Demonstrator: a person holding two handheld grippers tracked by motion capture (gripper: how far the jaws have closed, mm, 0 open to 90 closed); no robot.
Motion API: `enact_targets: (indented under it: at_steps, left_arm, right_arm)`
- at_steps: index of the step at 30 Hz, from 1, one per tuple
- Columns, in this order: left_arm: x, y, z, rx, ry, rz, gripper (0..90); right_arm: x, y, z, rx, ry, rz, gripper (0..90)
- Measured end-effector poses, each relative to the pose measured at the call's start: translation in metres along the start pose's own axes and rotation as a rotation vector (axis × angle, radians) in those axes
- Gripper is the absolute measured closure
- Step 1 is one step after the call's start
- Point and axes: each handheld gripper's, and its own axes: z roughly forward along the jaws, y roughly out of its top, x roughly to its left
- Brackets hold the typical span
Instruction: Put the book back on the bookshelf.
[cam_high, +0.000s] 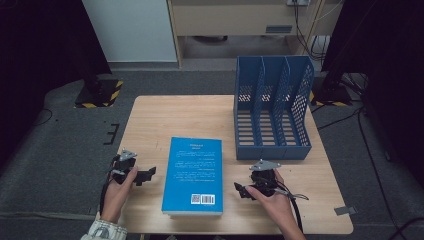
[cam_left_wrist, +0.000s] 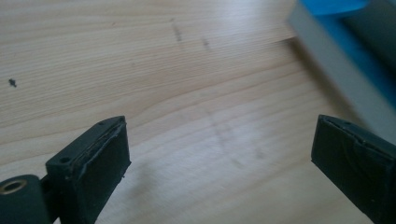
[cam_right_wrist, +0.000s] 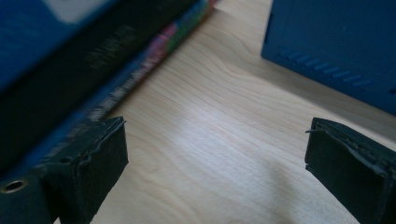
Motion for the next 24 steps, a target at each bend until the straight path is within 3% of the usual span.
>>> enact_targets:
  at_steps: [2,7,13,18,20,24]
  left_arm:
    - [-0.007,0.0,-0.016,-0.038,-0.011,0.008,3.9]
    - [-0.013,0.002,-0.034,-0.051,-0.036,0.009,4.2]
    - [-0.032,0.014,-0.056,-0.106,-0.116,0.017,4.3]
    - [-0.053,0.023,-0.062,-0.11,-0.168,0.072,4.1]
    - [-0.06,0.025,-0.063,-0.113,-0.207,0.062,4.1]
    - [-0.074,0.025,-0.06,-0.106,-0.235,0.099,3.8]
  right_arm:
    - [0.004,0.001,-0.008,-0.021,0.019,-0.008,6.7]
    - [0.012,0.008,-0.027,-0.094,0.057,0.001,6.7]
    - [0.029,0.025,-0.039,-0.179,0.12,0.0,6.3]
    - [0.049,0.043,-0.035,-0.19,0.161,-0.051,5.5]
    - [0.056,0.049,-0.032,-0.19,0.17,-0.071,5.5]
    - [0.069,0.06,-0.021,-0.183,0.198,-0.095,5.4]
